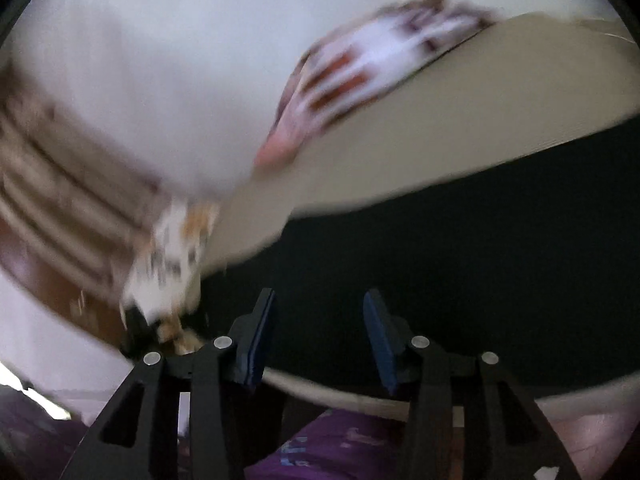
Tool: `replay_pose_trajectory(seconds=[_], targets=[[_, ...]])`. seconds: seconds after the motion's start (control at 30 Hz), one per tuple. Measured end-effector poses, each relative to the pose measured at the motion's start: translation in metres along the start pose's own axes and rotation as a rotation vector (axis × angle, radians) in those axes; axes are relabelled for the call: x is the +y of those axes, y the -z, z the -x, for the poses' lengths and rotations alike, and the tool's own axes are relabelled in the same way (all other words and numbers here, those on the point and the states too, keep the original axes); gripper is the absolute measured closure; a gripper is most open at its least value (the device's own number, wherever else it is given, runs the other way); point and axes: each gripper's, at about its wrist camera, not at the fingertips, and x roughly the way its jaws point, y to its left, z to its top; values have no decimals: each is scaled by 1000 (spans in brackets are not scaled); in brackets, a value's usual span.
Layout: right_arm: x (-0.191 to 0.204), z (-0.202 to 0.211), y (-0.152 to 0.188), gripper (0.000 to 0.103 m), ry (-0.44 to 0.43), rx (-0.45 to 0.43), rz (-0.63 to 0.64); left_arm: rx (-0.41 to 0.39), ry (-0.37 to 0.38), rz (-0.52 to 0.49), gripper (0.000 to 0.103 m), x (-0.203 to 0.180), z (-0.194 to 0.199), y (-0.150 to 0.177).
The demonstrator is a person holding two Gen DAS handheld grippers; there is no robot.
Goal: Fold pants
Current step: 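Release the hem and move the right gripper back over the folded trousers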
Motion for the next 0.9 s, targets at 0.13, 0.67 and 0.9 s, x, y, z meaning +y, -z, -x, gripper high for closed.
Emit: replay_pose_trajectory(seconds=[0.13,0.67,0.9], targets=[[25,-70,19,60,80,178,139,-9,-28,-35,36,-8,8,-3],[35,-39,-41,47,22,96,110,-61,55,111,32,14,31,-19],[40,-59,-46,47,53,109,113,16,74,132,32,9,24,-11]])
